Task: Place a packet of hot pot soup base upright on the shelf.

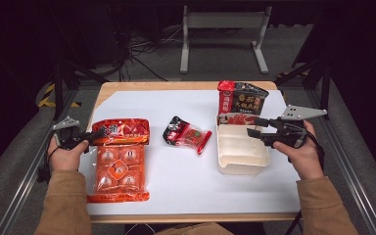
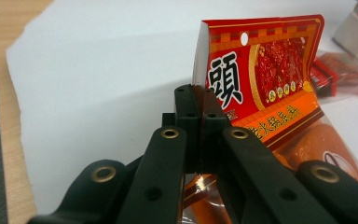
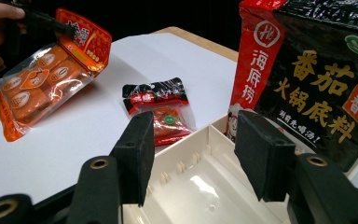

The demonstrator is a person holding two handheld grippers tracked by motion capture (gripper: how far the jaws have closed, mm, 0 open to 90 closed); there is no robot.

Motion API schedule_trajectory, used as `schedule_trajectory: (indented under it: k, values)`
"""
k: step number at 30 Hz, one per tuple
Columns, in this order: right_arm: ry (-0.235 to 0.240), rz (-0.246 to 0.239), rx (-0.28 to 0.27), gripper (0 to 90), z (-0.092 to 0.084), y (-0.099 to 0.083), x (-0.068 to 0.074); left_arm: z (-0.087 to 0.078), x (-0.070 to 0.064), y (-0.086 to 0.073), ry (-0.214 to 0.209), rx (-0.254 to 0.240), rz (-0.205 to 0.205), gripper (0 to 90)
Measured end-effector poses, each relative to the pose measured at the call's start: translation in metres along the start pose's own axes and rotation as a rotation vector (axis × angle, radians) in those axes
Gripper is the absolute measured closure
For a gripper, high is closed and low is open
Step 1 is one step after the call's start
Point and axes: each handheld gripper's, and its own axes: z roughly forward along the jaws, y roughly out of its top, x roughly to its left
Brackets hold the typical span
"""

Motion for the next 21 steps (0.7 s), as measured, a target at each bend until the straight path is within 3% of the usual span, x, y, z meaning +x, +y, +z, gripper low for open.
schedule_trajectory:
  k: [16, 21]
  values:
    - [0.004, 0.000, -0.016, 50.3, -0.006, 0.004, 0.003, -0.036, -0.029, 0.022, -0.034, -0.069, 0.041, 90.0]
    - [0.005, 0.003, -0.031, 50.0, -0.009, 0.005, 0.004, -0.048, -0.041, 0.028, -0.054, -0.098, 0.082, 90.0]
